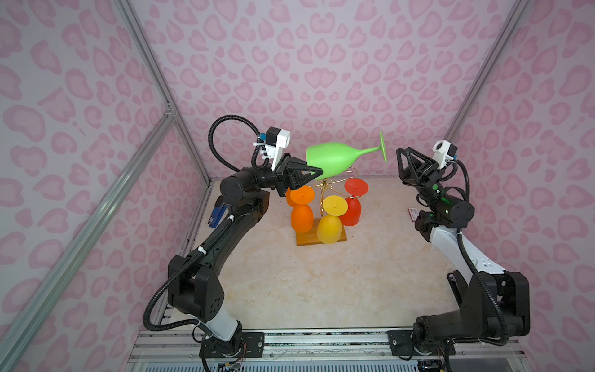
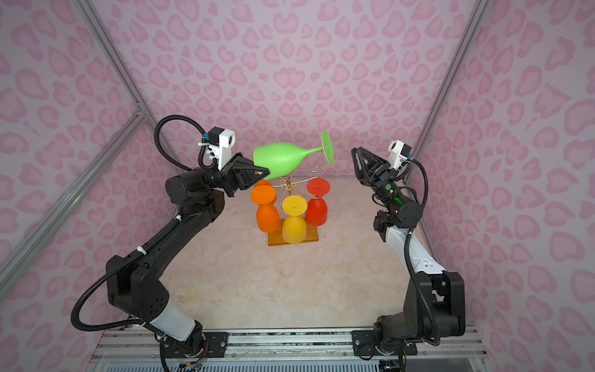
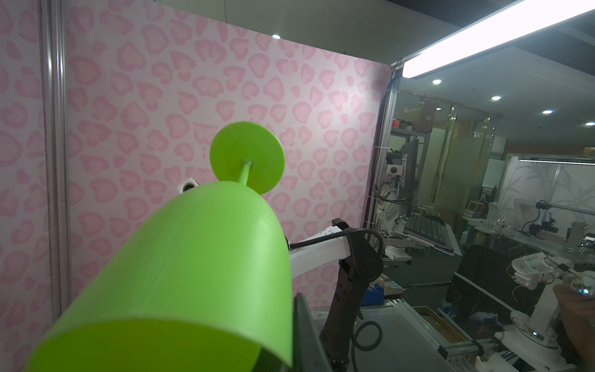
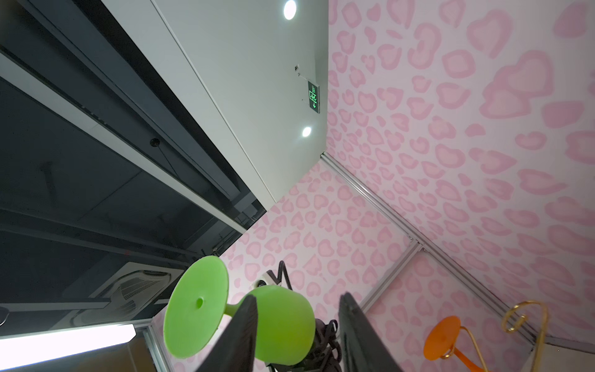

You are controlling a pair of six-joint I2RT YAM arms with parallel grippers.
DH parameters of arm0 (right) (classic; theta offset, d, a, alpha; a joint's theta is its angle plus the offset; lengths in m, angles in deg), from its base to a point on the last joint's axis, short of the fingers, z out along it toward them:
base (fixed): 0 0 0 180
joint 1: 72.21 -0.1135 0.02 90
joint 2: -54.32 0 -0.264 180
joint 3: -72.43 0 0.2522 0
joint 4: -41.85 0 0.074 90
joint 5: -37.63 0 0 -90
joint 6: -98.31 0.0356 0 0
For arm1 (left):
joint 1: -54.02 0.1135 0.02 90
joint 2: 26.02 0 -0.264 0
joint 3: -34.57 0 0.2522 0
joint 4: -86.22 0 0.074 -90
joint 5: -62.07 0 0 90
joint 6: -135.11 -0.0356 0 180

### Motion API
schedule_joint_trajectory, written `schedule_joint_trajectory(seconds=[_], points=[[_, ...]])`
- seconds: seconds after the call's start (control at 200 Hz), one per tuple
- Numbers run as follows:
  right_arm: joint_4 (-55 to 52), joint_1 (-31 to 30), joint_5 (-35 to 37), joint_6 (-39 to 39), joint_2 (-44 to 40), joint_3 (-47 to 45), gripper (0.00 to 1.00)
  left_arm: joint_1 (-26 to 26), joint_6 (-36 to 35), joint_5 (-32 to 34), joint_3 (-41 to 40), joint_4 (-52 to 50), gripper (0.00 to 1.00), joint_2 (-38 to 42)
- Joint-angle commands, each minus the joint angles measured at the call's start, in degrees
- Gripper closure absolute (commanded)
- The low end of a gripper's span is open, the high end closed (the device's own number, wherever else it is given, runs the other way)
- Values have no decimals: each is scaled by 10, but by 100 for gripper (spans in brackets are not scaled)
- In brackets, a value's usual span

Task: Take the wine glass off the wine glass rack
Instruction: Place the wine glass at the middle-left of the table.

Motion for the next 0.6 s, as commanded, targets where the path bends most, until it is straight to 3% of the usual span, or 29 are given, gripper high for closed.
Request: schedule_joint_trajectory(seconds=[0.0,0.175,0.26,0.35,0.39,0.48,0.595], points=[[-44,13,-31,-45,-16,-12,58,4,-96,-23,3,-104,99,36],[-162,38,-51,-126,-60,-35,57,42,-239,-15,-7,-295,99,123],[-246,46,-56,-189,-86,-44,57,62,-379,16,3,-494,99,177],[-344,48,-55,-259,-112,-49,58,66,-564,118,42,-775,99,227],[-385,48,-53,-290,-123,-50,58,66,-607,166,57,-858,99,243],[-470,49,-47,-351,-142,-51,58,66,-645,282,72,-976,99,279],[-571,52,-35,-421,-161,-51,60,66,-639,402,66,-1065,99,323]])
